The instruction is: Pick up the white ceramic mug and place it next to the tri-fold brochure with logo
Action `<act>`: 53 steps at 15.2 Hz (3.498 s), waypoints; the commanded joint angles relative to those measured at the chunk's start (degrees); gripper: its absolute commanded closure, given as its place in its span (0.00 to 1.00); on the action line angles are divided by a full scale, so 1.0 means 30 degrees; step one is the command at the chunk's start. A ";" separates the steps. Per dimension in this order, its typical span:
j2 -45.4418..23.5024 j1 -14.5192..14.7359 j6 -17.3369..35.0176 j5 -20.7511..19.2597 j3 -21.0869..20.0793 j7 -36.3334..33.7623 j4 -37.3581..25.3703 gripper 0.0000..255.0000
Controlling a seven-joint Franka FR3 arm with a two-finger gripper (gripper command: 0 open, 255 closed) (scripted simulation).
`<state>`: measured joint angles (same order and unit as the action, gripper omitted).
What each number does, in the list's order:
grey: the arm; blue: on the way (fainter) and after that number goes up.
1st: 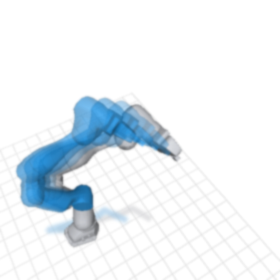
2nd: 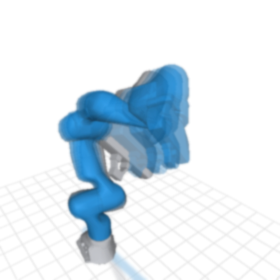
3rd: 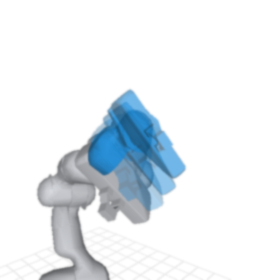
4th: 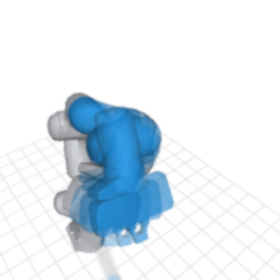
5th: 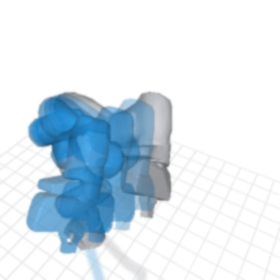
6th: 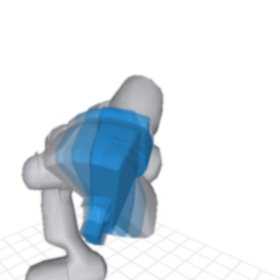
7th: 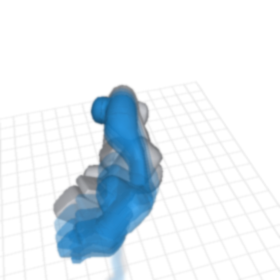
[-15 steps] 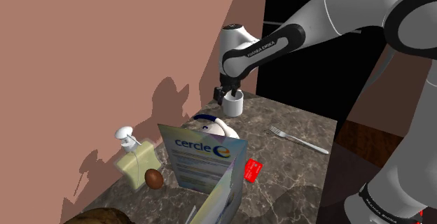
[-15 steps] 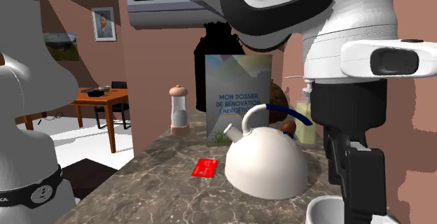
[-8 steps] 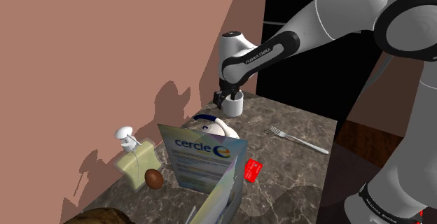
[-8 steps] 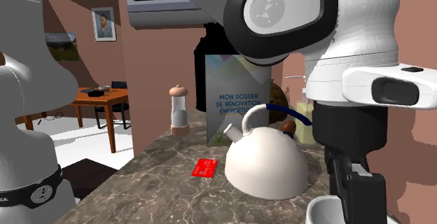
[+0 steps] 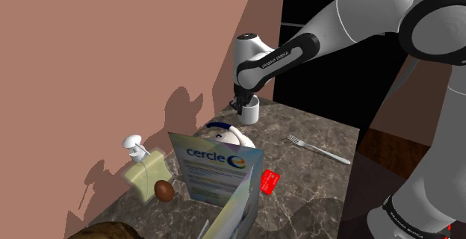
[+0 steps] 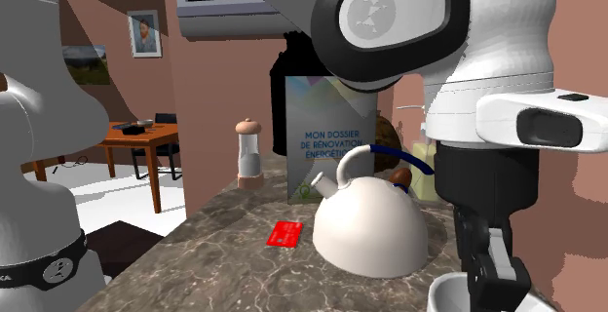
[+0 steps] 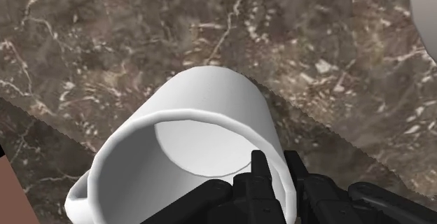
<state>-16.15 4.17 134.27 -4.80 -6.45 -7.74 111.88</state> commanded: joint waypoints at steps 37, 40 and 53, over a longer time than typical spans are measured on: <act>0.2531 -0.0075 -0.7271 0.0614 -0.0166 0.0563 -0.4771 1.00; 0.2580 -0.0069 -0.8025 0.0633 -0.0172 0.0593 -0.5477 1.00; 0.2306 -0.0009 -1.1462 0.0631 -0.0203 0.0679 -0.9188 1.00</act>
<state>-9.24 4.12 100.89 -2.90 -7.05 -5.72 85.33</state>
